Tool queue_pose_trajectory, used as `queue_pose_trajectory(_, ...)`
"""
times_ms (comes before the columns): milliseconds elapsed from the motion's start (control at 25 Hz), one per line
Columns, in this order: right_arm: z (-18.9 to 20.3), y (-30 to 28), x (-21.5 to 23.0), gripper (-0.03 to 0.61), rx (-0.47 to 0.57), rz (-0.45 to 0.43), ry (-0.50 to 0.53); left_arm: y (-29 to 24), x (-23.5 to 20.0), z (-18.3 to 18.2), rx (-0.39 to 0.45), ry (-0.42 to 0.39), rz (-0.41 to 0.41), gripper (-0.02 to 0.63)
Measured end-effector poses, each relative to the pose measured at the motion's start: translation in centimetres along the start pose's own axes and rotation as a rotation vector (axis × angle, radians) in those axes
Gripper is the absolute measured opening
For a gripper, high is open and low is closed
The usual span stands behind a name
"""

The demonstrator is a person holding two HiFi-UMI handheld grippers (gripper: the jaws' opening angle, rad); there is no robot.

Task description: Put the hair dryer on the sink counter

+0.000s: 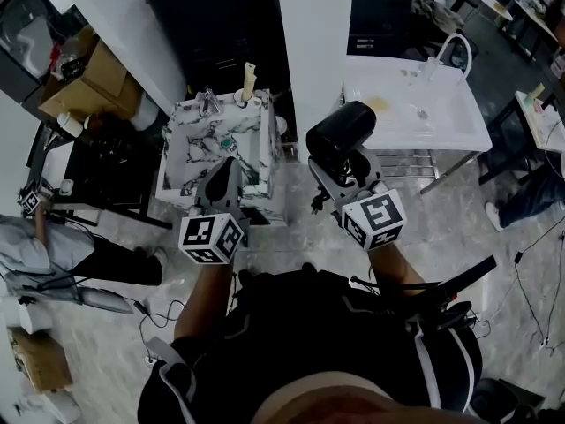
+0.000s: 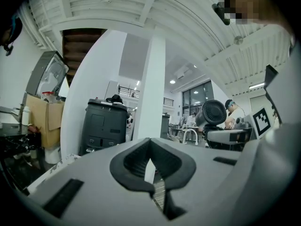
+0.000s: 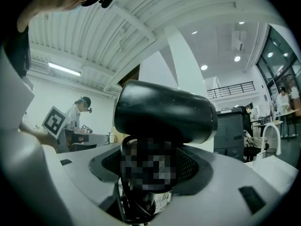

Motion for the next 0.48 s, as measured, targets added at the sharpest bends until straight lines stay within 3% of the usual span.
queue_pose_trajectory(480,-0.4,-5.6,-5.4,0.290,-0.005,0.041,0.017,2.7,-8.0,-1.5,0.031,-0.013,0.029,0.005)
Point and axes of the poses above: the fingertips, and each gripper's own axes: y backward along the fingers, x to its right, z out of its underside, the point moved 6 cm from there along y, backward along the fingers, and after that the axes turned 4 degrees about z, right-handed, at the moved point
